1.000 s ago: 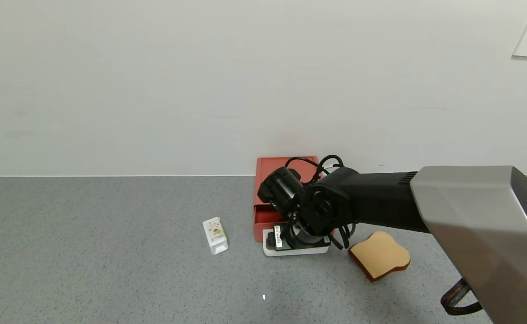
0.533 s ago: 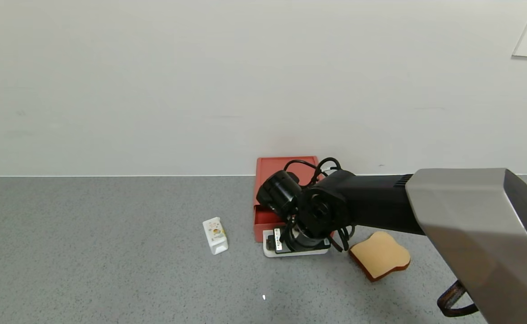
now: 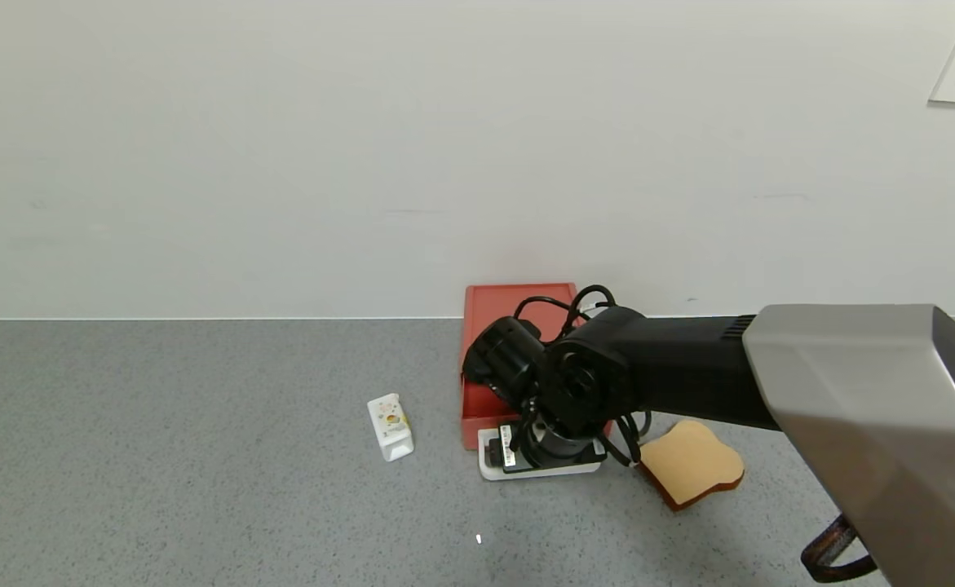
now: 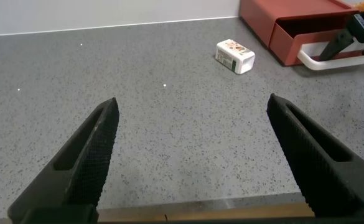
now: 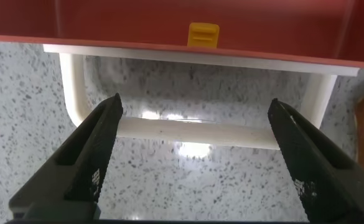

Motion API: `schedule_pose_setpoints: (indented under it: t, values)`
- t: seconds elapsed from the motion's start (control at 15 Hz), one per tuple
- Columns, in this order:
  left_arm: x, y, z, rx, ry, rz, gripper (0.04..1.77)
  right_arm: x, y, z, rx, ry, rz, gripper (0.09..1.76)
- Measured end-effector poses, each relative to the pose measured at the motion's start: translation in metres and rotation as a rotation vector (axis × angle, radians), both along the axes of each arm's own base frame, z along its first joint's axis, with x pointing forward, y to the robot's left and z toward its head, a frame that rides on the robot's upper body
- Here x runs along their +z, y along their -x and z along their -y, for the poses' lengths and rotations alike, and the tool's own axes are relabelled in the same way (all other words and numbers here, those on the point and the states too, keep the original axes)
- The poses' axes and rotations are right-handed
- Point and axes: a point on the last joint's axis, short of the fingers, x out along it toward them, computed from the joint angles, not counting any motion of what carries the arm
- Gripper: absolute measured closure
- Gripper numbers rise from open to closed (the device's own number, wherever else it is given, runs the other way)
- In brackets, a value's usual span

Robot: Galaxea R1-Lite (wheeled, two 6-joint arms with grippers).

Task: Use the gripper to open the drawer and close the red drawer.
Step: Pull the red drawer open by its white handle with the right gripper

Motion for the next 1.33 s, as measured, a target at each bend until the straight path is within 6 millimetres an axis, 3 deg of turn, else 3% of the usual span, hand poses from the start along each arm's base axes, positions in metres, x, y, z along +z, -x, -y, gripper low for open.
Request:
schedule_pose_setpoints:
  t: [1.33]
  values:
    - [0.0,0.0,0.0,0.001,0.0,0.0,0.09,0.007,0.032,-0.006,0.005,0.008,-0.127,0.14]
